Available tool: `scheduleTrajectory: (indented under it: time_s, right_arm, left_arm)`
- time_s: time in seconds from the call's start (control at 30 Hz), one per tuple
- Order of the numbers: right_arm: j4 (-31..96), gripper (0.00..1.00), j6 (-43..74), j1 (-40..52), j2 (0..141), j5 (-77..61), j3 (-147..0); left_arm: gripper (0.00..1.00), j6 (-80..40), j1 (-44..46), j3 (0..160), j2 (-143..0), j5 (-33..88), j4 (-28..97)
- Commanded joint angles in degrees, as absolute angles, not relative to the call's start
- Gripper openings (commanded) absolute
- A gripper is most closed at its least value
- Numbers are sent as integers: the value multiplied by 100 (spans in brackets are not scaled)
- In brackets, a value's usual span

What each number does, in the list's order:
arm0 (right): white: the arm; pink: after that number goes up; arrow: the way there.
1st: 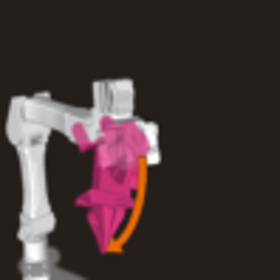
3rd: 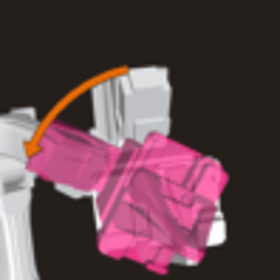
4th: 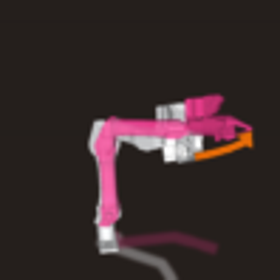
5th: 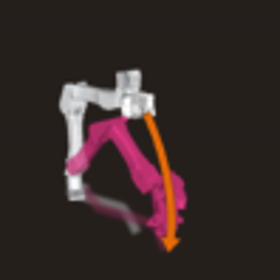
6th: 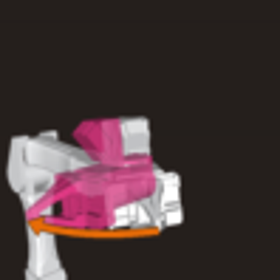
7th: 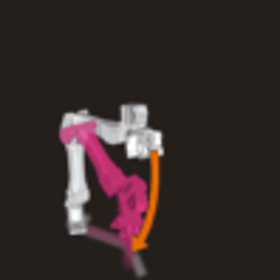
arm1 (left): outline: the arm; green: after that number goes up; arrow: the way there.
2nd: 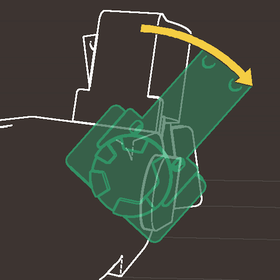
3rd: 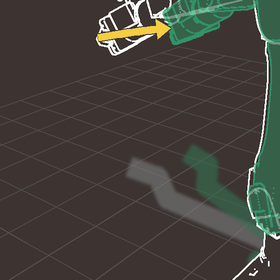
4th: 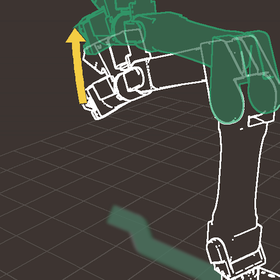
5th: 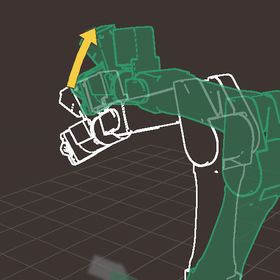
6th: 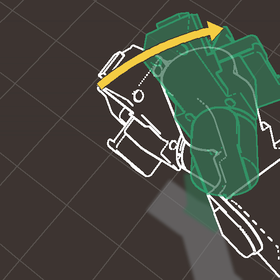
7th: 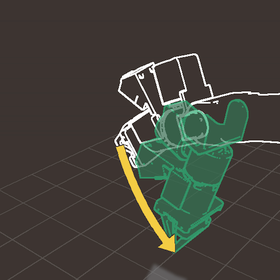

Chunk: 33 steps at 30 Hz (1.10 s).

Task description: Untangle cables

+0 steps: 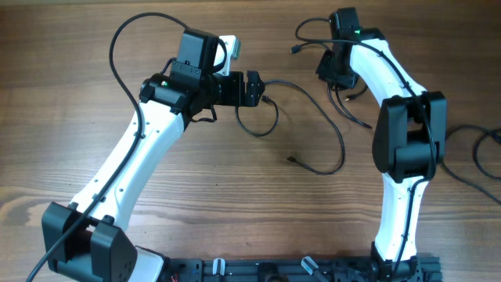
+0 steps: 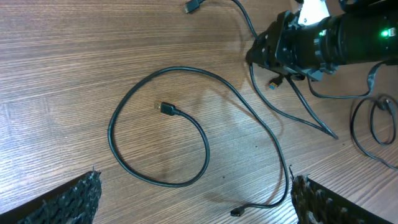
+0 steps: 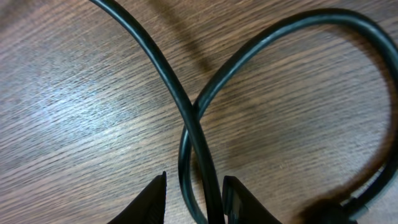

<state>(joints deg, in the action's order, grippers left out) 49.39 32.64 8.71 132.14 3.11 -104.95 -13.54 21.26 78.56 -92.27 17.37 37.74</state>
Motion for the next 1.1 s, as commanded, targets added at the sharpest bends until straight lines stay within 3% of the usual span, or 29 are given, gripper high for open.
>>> scheduleTrajectory:
  time_s: [0.0,0.1,0.27,0.53,0.7,0.93,1.07]
  right_arm:
    - [4936,33,2880,906,13544,451,-10530]
    - [5004,30,2694,904,13642,454,-10527]
    - [5068,4,2657,904,13640,464,-10527]
    - [5487,4,1863,478,12610,-421,-10895]
    - [5430,4,1673,-469,11181,-220,-11338]
    - [5035,4,3159,-2412,11126,384,-11299]
    - [5446,4,4132,-3133,11476,532,-11271]
  left_arm:
    - [100,-1238,2099,7791,-9279,1682,3776]
    - [100,-1238,2099,7791,-9279,1682,3776]
    - [100,-1238,2099,7791,-9279,1682,3776]
    - [100,-1238,2099,7791,-9282,1682,3756]
    - [100,-1240,2108,7791,-9279,1684,3756]
    - [100,-1240,2110,7791,-9279,1682,3754]
    - [100,-1243,2110,7791,-9282,1684,3758]
